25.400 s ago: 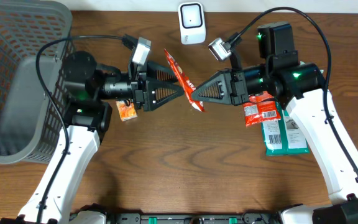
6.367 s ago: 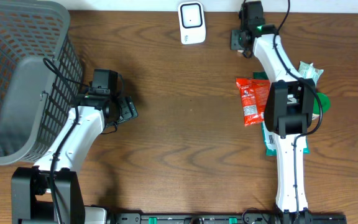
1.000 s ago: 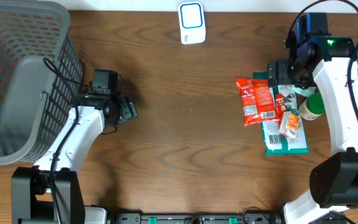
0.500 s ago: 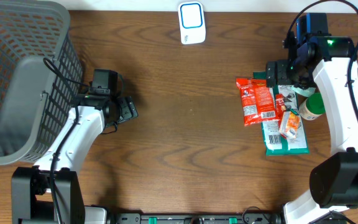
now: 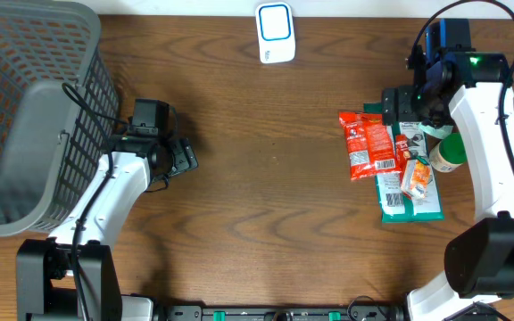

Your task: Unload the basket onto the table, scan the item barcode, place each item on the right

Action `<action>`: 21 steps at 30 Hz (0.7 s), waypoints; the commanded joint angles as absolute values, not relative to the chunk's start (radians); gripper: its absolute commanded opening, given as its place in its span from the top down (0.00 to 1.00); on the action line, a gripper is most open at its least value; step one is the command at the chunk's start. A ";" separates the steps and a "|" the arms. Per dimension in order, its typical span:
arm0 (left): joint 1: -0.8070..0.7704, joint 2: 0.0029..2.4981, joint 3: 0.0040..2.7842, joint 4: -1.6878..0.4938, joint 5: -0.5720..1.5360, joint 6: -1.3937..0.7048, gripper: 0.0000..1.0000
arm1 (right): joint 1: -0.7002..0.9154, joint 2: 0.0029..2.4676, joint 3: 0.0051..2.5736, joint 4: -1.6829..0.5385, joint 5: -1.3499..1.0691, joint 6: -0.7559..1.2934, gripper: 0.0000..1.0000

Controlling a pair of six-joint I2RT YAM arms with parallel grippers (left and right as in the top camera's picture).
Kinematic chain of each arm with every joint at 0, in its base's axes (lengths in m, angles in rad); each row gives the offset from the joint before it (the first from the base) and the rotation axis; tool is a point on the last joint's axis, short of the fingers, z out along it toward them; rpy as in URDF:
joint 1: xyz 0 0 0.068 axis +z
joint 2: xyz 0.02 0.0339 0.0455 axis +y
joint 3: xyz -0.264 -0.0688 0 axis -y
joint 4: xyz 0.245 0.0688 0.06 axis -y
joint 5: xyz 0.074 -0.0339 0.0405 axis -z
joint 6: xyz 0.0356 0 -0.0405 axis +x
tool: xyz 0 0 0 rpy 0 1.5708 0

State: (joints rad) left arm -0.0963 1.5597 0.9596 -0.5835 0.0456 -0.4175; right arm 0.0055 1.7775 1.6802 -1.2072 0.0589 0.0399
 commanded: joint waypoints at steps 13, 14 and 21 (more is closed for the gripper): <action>-0.095 1.568 0.950 -0.587 0.033 -0.412 0.14 | 0.001 1.772 1.692 -1.208 0.054 0.025 0.01; -0.095 1.568 0.950 -0.587 0.033 -0.412 0.14 | 0.002 1.772 1.692 -1.208 0.054 0.025 0.01; -0.095 1.568 0.950 -0.587 0.033 -0.412 0.14 | 0.022 1.542 1.692 -1.208 0.054 0.025 0.01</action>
